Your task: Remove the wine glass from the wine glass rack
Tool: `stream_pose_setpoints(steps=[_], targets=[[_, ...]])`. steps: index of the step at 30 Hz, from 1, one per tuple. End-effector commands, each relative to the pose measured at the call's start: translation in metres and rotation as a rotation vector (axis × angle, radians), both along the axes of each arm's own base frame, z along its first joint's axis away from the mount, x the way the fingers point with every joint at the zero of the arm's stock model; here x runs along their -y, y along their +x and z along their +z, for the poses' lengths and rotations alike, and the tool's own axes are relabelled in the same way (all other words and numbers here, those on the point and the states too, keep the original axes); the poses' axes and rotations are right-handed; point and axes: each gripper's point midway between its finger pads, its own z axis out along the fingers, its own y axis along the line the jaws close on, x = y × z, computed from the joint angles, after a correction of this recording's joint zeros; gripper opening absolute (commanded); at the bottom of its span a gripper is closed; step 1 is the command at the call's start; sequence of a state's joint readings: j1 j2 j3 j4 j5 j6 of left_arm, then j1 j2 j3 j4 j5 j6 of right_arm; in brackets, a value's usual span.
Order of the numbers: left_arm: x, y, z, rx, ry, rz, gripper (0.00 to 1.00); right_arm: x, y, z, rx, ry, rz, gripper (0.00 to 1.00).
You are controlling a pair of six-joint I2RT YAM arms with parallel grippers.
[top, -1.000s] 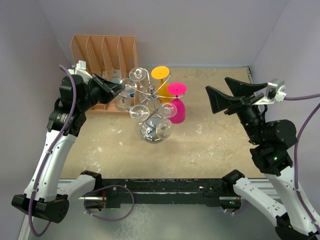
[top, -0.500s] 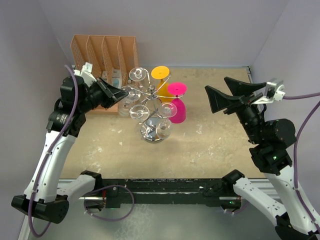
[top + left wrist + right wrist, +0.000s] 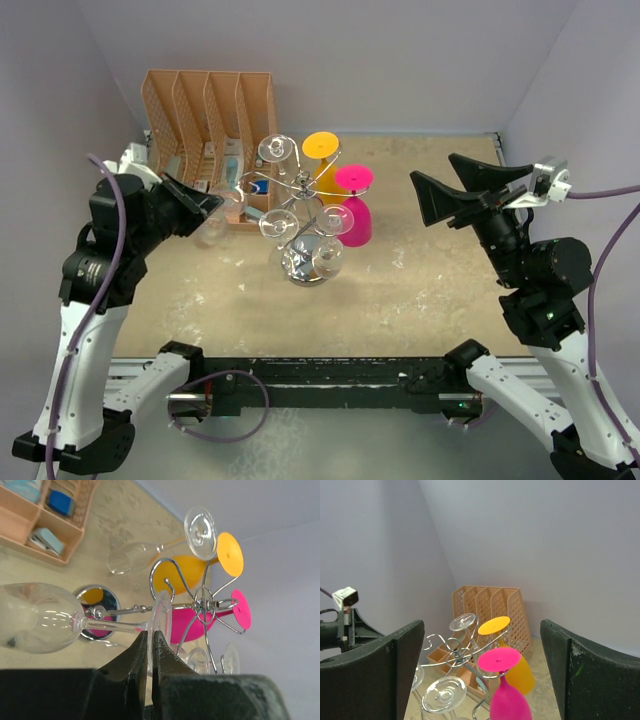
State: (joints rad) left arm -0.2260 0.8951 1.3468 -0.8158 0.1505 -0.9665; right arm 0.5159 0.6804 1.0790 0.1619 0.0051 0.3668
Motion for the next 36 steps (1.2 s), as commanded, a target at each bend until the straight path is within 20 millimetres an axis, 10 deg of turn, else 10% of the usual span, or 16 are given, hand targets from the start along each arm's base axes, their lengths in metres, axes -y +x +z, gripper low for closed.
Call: stream_pose_setpoints(steps=[1,12,20,36], targets=[[-0.037,-0.014,0.065,0.214,0.078,0.151,0.0,0.003,-0.01,0.025,0.064,0.022,0.011,1.0],[-0.013,-0.044,0.236,0.685,-0.016,-0.011,0.0,-0.019,-0.013,0.035,0.094,0.026,0.127,1.0],[0.048,-0.065,0.306,0.893,-0.398,-0.41,0.0,-0.059,-0.007,0.047,0.139,0.057,0.322,1.0],[0.062,-0.076,0.311,0.863,-0.729,-0.653,0.0,-0.117,0.008,0.073,0.218,0.176,0.661,1.0]])
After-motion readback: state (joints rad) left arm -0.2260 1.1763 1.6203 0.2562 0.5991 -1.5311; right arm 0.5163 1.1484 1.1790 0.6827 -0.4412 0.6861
